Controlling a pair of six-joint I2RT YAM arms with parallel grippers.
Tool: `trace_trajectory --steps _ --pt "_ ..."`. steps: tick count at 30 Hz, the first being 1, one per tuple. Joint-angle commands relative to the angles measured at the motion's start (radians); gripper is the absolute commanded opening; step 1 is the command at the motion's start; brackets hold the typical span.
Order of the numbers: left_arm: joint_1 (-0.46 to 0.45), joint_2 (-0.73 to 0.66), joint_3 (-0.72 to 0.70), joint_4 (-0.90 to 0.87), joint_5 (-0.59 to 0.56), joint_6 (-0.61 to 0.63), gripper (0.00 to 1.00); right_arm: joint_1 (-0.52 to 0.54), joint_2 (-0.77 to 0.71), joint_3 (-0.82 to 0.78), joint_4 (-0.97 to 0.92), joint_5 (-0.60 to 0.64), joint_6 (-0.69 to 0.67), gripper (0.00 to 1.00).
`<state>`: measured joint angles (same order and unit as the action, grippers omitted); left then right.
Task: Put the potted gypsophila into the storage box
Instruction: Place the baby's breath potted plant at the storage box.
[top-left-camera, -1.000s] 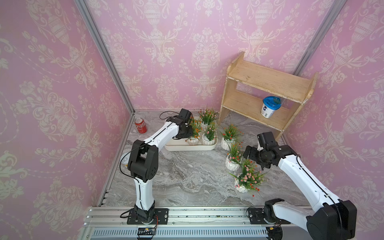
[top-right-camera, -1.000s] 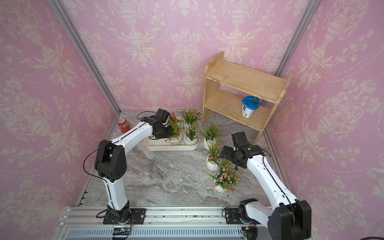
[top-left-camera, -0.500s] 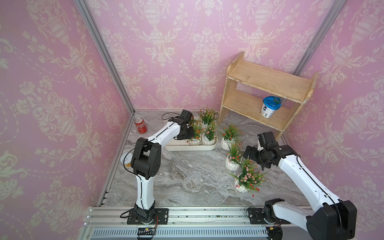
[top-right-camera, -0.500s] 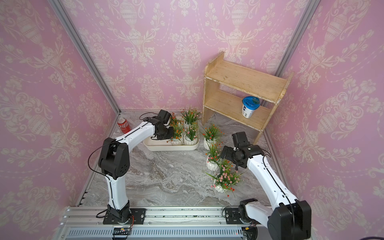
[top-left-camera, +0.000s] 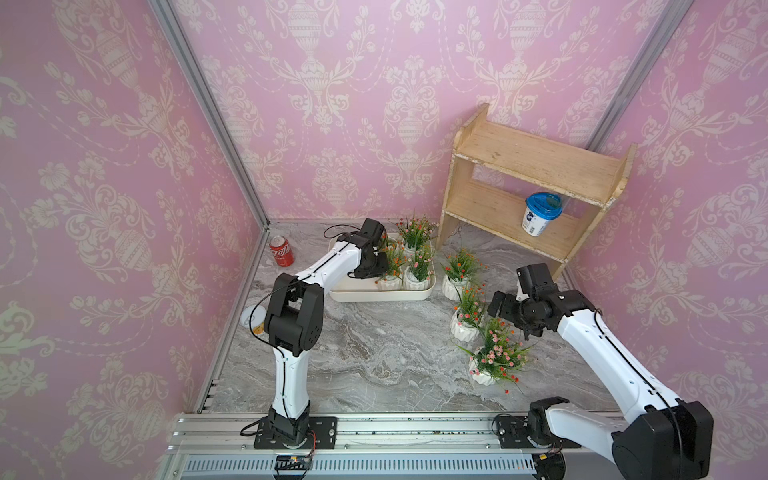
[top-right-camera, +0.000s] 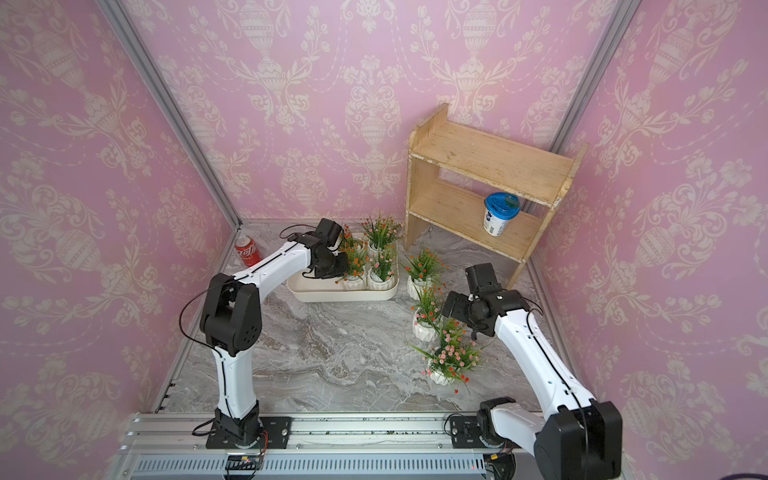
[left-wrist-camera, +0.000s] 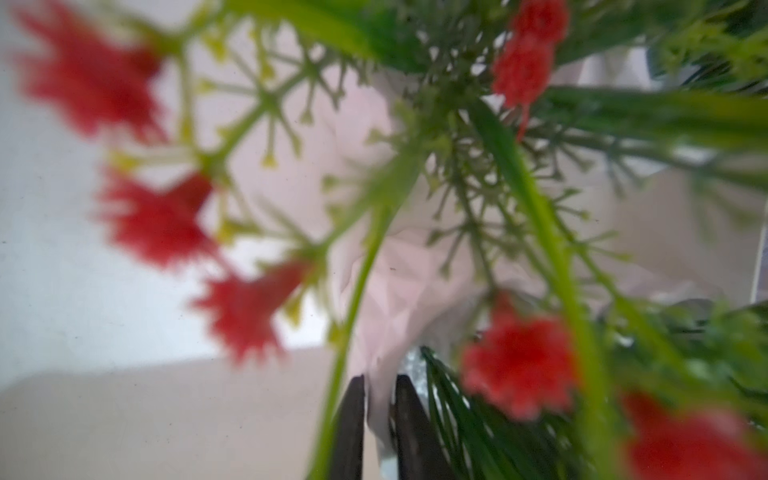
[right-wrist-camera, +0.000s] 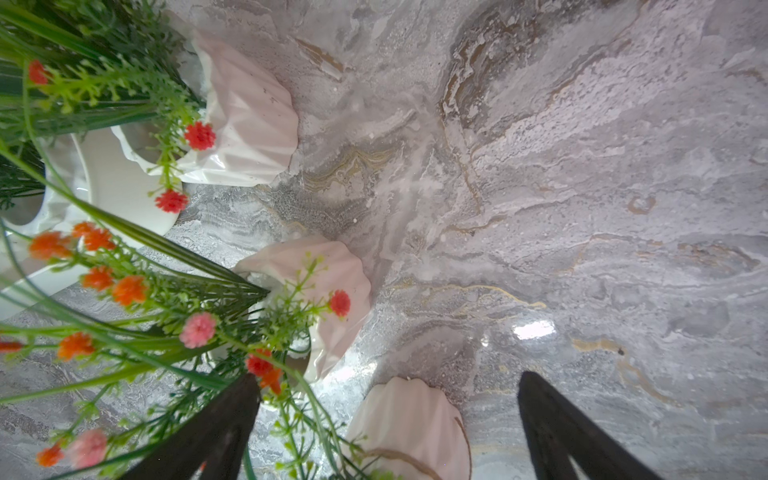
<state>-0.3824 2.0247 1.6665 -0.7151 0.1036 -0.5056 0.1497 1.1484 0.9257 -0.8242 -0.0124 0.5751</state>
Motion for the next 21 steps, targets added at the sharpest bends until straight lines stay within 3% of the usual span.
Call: trace_trajectory --steps 1,15,21 --pt "0.002 -0.018 0.042 -0.022 0.012 0.01 0.24 -0.007 -0.009 -0.005 -0.01 -0.014 -0.014 1.0" --pt "0.002 -0.102 0.03 -0.068 -0.054 0.036 0.32 -0.012 -0.05 0.002 -0.048 0.007 0.002 1.0" --pt "0.002 -0.185 0.003 -0.092 -0.097 0.043 0.45 -0.028 -0.057 0.033 -0.103 0.034 0.011 1.0"
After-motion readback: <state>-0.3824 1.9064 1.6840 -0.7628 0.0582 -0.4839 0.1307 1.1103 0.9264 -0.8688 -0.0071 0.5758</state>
